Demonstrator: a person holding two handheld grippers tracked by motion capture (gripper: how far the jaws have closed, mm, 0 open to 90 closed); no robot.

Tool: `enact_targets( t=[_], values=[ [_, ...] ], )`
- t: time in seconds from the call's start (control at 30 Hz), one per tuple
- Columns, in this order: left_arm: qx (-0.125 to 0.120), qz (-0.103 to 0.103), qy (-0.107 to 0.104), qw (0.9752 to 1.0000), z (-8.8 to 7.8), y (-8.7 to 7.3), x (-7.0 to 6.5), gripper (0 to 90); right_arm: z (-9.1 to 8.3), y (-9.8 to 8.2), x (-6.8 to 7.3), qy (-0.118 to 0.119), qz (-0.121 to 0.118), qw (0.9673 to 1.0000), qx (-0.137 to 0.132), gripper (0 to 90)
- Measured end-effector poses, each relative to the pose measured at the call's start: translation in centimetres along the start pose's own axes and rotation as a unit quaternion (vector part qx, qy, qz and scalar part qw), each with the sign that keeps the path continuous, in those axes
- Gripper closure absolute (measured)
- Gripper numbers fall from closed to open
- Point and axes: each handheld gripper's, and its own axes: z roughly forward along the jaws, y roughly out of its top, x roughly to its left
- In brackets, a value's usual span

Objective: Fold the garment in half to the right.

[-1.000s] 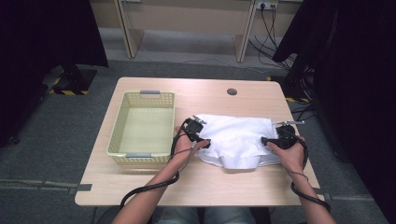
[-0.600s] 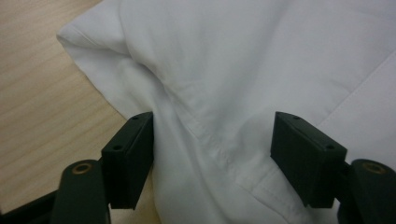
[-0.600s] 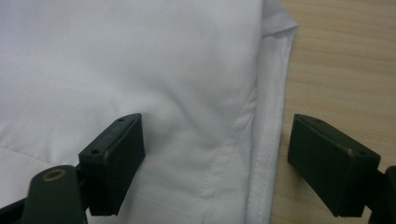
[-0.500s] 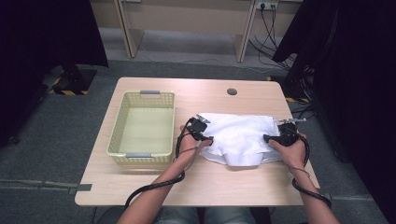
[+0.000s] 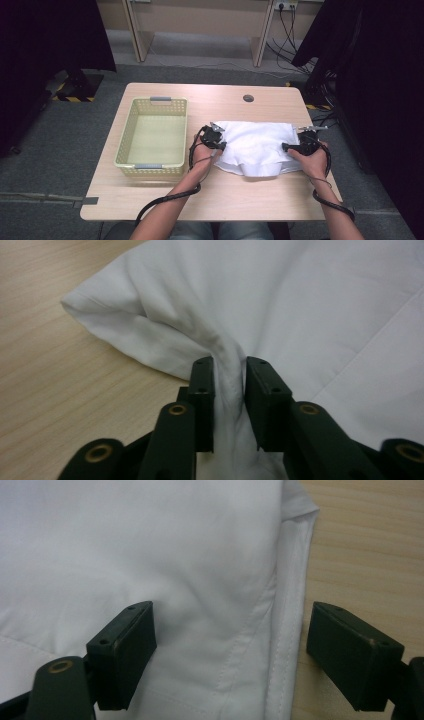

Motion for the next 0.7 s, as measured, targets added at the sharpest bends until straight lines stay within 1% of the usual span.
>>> enact_targets(
  t=[0.07,0.13,0.2,0.23,0.37,0.47,0.5,0.53,0.6,0.7],
  values=[
    [-0.004,0.001,0.0,1.0,0.1,0.0,-0.2,79.4,0.0,0.0,0.0,-0.001,-0.001,1.0,-0.001,20.1],
    [-0.004,-0.003,0.0,1.0,0.1,0.0,-0.2,82.2,0.0,0.0,0.0,-0.001,-0.001,1.0,0.0,20.1],
    [-0.007,-0.012,-0.001,0.9999,0.1,0.0,-0.2,82.9,0.0,0.0,0.0,0.0,-0.001,1.0,0.0,20.1],
    [-0.005,-0.012,-0.001,0.9999,0.1,0.0,-0.1,83.3,0.0,0.0,0.0,-0.001,-0.001,1.0,0.0,20.1],
    [-0.011,-0.013,-0.001,0.9999,0.0,0.1,-0.1,83.8,0.0,0.0,0.1,-0.001,-0.002,1.0,-0.002,20.2],
    [-0.019,-0.015,-0.002,0.9997,-0.4,0.4,-0.1,83.8,0.0,0.0,0.1,-0.001,-0.003,1.0,-0.001,20.5],
    [-0.024,-0.018,-0.003,0.9995,-0.5,0.5,-0.2,83.8,0.0,0.0,0.1,-0.001,-0.002,1.0,0.0,20.6],
    [-0.025,-0.015,-0.004,0.9996,-0.7,0.7,-0.2,83.9,0.0,0.1,0.1,-0.001,-0.002,1.0,0.001,20.6],
    [-0.031,-0.017,-0.007,0.9994,-1.0,1.0,-0.3,84.0,0.0,0.1,0.1,-0.001,-0.001,1.0,0.003,20.8],
    [-0.04,-0.013,-0.007,0.9991,-1.6,1.5,-0.5,84.0,0.1,0.1,0.2,-0.001,-0.002,1.0,0.001,20.9]
  ],
)
